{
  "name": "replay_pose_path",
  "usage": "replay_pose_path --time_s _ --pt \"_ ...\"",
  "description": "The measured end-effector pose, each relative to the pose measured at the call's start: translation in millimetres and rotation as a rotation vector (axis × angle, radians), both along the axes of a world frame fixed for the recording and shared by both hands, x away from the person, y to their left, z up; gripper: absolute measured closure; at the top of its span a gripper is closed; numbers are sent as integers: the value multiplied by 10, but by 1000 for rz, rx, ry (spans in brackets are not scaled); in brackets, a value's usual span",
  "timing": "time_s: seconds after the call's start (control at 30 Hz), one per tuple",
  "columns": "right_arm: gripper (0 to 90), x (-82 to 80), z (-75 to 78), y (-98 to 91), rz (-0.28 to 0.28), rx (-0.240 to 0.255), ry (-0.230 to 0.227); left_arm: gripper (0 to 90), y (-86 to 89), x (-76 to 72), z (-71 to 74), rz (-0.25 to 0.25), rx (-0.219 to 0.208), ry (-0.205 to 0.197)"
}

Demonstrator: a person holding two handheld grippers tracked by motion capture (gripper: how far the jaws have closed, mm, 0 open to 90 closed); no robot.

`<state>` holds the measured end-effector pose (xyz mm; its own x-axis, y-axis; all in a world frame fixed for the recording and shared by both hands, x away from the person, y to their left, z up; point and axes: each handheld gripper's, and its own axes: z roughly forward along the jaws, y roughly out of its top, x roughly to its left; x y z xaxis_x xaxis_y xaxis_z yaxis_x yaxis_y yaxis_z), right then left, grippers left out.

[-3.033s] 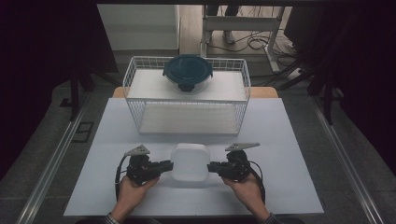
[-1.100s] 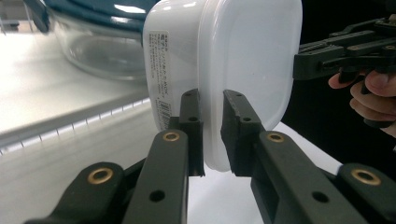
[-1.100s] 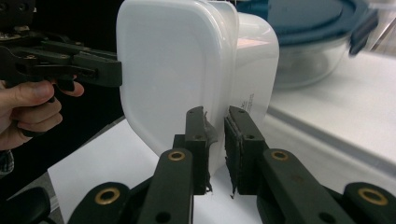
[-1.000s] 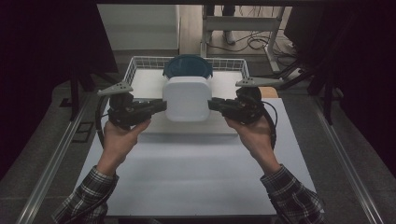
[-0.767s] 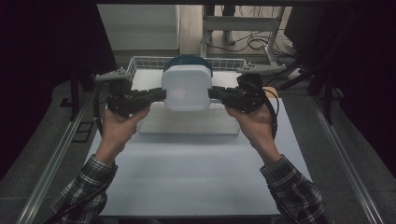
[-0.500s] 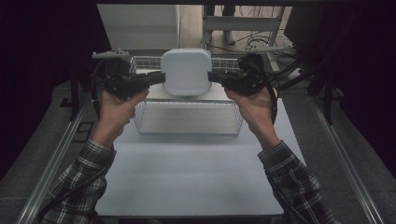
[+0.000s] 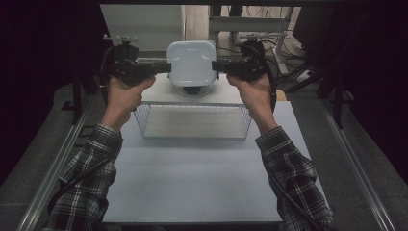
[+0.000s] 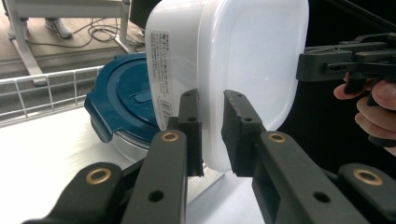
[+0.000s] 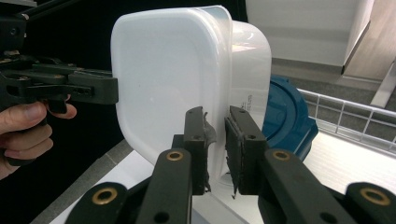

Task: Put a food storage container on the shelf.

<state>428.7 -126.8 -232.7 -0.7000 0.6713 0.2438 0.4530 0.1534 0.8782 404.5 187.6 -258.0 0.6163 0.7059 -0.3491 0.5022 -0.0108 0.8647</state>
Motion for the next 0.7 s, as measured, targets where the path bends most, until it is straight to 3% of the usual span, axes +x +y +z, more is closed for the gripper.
replay_pose_path --time_s 0.23,0.5,0.6,0.7 --pt "759 72 -34 9 -1 11 31 747 -5 56 -3 11 2 -7" --pt "679 148 -10 83 -30 5 28 675 -57 131 19 40 15 -8" --pt "653 185 -13 122 -51 -24 15 673 -88 169 18 57 30 -2" --pt "635 226 -30 144 -61 -34 17 667 -81 209 19 58 9 13"
